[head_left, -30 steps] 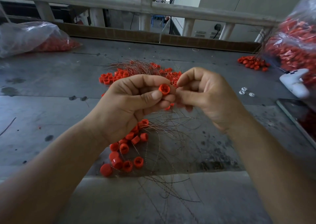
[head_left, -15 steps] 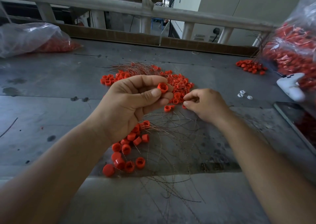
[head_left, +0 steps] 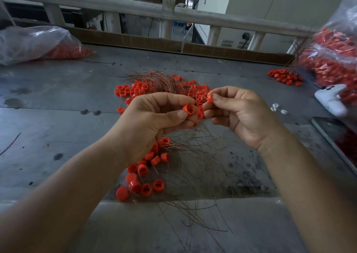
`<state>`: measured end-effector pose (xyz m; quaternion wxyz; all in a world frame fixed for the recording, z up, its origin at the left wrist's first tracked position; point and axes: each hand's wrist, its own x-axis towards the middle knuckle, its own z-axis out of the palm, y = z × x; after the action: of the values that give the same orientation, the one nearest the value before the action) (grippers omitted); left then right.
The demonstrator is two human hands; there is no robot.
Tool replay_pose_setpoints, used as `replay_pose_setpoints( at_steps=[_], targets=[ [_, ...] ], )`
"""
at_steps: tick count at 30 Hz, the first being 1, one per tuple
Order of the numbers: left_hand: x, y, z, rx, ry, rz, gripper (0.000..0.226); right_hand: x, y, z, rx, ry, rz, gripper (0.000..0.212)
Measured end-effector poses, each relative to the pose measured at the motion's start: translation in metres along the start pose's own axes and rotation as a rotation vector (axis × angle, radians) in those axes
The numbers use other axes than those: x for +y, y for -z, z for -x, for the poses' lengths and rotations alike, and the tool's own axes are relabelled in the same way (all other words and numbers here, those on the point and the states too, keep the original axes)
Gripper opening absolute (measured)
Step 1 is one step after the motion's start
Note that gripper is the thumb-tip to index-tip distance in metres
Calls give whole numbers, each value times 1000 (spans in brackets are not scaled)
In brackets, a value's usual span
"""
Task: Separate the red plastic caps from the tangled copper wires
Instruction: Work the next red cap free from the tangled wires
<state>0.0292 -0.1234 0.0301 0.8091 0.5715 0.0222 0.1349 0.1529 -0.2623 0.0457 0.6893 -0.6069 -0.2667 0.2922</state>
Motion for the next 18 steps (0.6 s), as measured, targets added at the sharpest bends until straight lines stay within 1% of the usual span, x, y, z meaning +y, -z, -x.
replay_pose_setpoints(
  at_steps=[2,5,8,11,14,18],
  targets=[
    [0,0,0,10,0,-9,22,0,-6,2,-49,-7,-48,13],
    [0,1,-1,23,2,-23,22,0,-10,4,-103,-3,-98,8],
    [0,1,-2,40,7,-25,22,0,-10,5,-125,1,-114,17],
    [0,1,-2,42,6,-31,22,0,-10,6,-131,15,-88,19],
    [-1,2,-2,57,0,-69,22,2,-11,7,-137,68,9,18],
    [-1,3,-2,83,-23,-95,22,7,-16,9,-88,226,208,17]
  ],
)
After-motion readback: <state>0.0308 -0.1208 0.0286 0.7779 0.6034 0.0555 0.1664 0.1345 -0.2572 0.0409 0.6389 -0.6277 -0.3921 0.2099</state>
